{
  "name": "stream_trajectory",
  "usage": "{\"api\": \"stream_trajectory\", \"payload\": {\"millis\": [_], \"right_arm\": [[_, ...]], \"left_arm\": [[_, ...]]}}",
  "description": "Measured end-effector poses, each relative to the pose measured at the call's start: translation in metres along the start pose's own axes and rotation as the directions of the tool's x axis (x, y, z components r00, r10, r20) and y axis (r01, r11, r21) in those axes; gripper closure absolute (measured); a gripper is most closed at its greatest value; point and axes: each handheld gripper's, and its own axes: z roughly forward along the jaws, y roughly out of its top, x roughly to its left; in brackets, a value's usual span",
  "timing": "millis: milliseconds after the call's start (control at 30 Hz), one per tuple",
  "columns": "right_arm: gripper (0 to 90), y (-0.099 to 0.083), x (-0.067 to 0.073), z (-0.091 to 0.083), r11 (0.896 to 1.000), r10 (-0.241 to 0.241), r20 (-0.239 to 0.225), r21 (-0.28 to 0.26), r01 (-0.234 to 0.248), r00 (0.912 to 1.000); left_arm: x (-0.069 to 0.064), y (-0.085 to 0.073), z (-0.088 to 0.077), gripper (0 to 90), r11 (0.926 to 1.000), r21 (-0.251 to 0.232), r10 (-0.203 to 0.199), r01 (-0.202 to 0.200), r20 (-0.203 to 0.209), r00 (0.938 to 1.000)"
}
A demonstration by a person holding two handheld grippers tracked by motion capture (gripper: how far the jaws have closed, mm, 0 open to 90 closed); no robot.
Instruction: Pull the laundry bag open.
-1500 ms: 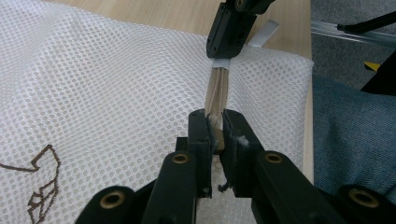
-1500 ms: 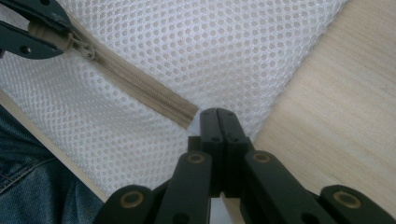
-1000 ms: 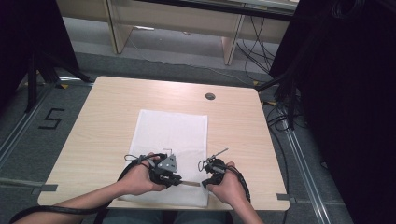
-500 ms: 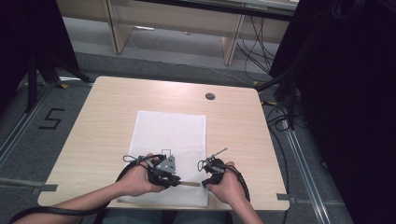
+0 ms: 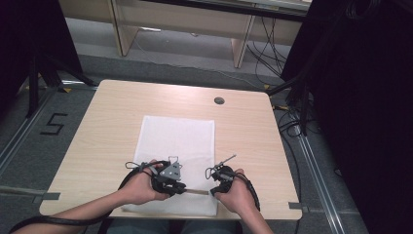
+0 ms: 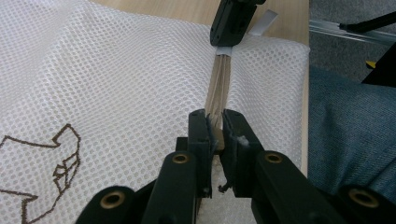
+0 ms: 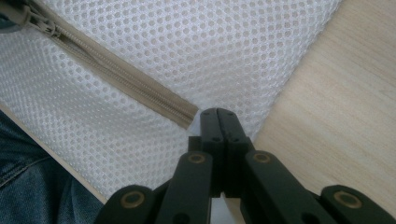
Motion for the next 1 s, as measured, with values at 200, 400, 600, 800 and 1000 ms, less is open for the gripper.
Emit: {"api": "stream_trajectory", "payload": {"millis": [200,400,600,800,1000], "right_arm": [[90.0,0.0012,0.0024,-0.0001,1.000,0.011,0.009,0.008,-0.011,0.9999],[90.0,0.0007,0.0013,-0.0001,1.000,0.000,0.002,0.002,0.000,1.0000],[90.0,0.0010,0.0023,-0.0004,1.000,0.004,0.008,0.006,-0.004,1.0000],[90.0,0.0008,0.0017,-0.0002,1.000,0.003,0.005,0.004,-0.003,1.0000],[90.0,0.0010,0.0023,-0.0002,1.000,0.002,0.010,0.005,-0.002,0.9999]], "left_arm": [[-0.0004,-0.0025,-0.0034,81.8,1.0000,0.004,0.003,-0.003,-0.009,1.0000],[0.0007,-0.0053,-0.0054,81.8,0.9999,0.003,-0.010,0.010,-0.007,0.9999],[-0.0003,-0.0064,-0.0058,81.8,0.9999,-0.002,-0.010,0.010,-0.010,0.9999],[0.0007,-0.0075,-0.0086,81.8,1.0000,0.002,-0.009,0.009,-0.010,0.9999],[0.0004,-0.0081,-0.0084,81.8,0.9996,-0.004,-0.027,0.027,-0.005,0.9996]]}}
